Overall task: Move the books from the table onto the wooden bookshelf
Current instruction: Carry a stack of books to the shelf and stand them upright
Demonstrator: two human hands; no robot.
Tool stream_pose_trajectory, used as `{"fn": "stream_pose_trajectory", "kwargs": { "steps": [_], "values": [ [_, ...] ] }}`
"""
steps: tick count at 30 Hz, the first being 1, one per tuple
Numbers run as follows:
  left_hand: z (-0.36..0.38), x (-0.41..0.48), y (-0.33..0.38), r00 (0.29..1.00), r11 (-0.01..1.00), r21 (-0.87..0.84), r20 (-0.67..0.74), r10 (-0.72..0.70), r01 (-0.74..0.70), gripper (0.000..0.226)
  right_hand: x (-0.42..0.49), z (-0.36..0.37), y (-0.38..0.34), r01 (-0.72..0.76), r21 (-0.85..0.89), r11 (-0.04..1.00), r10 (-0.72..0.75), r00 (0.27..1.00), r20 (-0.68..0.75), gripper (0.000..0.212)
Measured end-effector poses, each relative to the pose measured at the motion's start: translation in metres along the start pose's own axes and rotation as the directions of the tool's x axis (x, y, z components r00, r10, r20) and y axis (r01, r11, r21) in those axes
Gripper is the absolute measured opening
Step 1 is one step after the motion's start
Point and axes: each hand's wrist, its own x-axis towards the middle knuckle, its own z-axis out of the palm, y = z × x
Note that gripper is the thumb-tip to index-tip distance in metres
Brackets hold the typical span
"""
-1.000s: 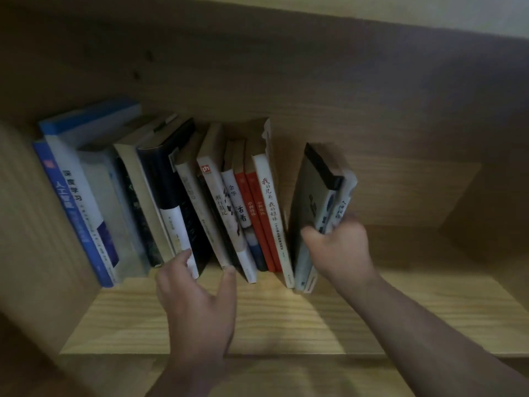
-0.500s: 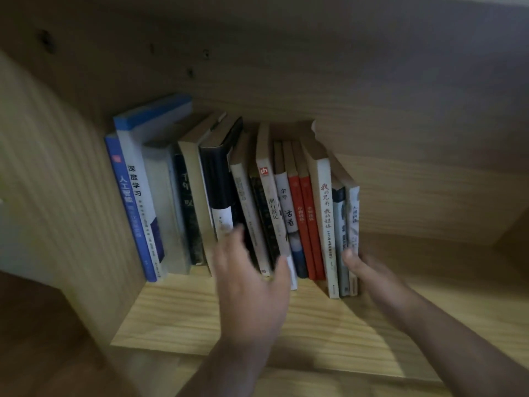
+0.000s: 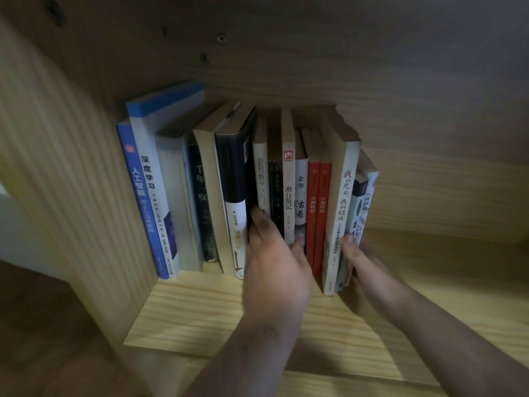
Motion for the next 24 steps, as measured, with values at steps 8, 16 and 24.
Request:
{"fn": "stream_pose_trajectory", "kwargs": {
  "steps": [8,16,24],
  "values": [
    [-0.043,-0.011,0.007,0.989,0.948,0.281,0.017,0.149,-0.148,0.085,-0.011,-0.009,-0.015,0.034,-0.091,0.995,-0.048,0.987,-0.154,0.105],
    [-0.102,0.017,0.005,0.972,0.971,0.174,-0.135,0.190,-0.166,0.074,-0.032,-0.015,-0.067,0.161,-0.353,0.922,-0.286,0.896,-0.339,0.092],
    [-0.125,0.059,0.024,0.956,0.910,0.341,-0.085,0.279,-0.236,0.054,-0.032,0.049,-0.187,0.491,-0.860,0.139,-0.703,0.660,0.264,0.032]
  ]
}}
